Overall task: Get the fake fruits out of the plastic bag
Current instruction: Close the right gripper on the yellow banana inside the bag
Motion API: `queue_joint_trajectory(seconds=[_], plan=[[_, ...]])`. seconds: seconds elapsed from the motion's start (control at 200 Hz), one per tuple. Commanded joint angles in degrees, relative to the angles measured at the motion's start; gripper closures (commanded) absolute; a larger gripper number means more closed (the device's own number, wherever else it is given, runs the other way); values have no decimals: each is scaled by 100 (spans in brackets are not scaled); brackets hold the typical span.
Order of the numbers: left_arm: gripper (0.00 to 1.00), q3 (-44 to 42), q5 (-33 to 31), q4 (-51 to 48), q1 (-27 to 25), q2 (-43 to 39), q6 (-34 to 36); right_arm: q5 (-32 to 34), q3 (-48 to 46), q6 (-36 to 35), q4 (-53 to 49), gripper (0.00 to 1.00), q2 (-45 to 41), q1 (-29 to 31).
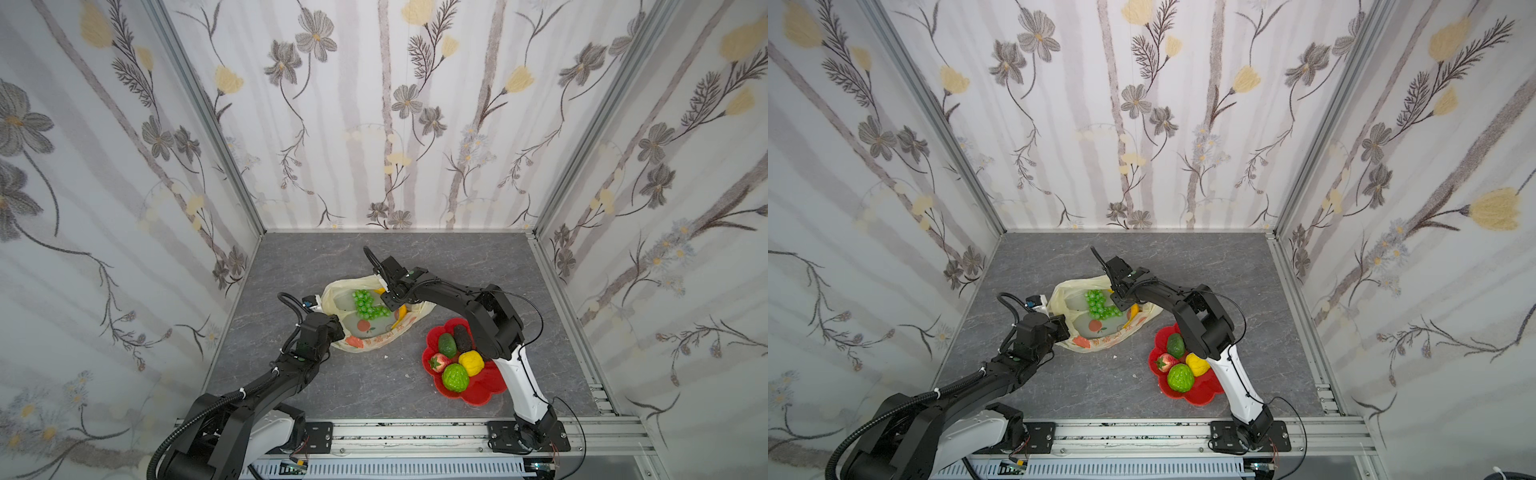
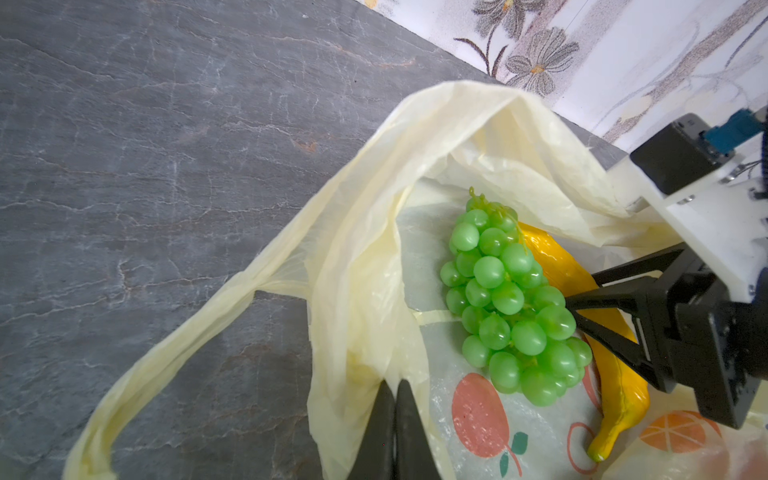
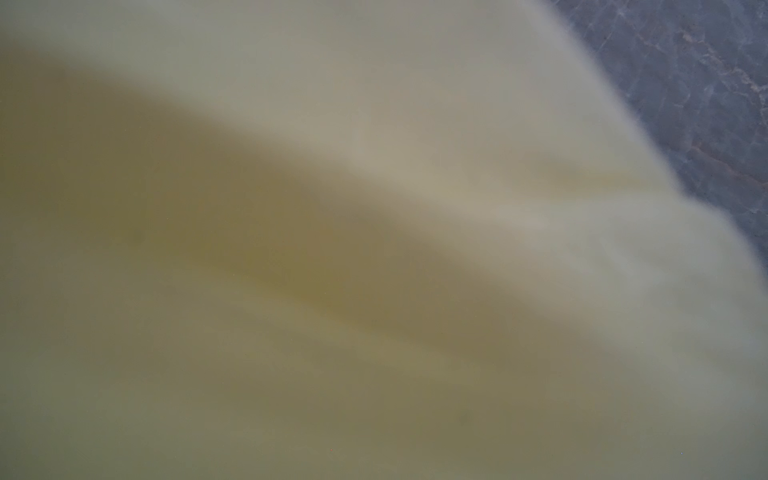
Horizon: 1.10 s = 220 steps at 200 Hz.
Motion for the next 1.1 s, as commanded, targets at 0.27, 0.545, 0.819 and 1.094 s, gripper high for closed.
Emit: queue_joint_trajectory(seconds=[0.27,0.545,0.819,1.094], plan=[[100,10,-96,181,-4,0,48,-58,44,-130,-71,72,-271,35],[100,13,-103,182,3,-17,57,-18,-96,-220,-392,73,-691,112],[100,8,-127,182,8,-35,63,-67,-746,-158,-525,73,-1324,237],[100,18,-104,182,12,-18,65,-32,-1318,-76,-557,73,-2041,565]])
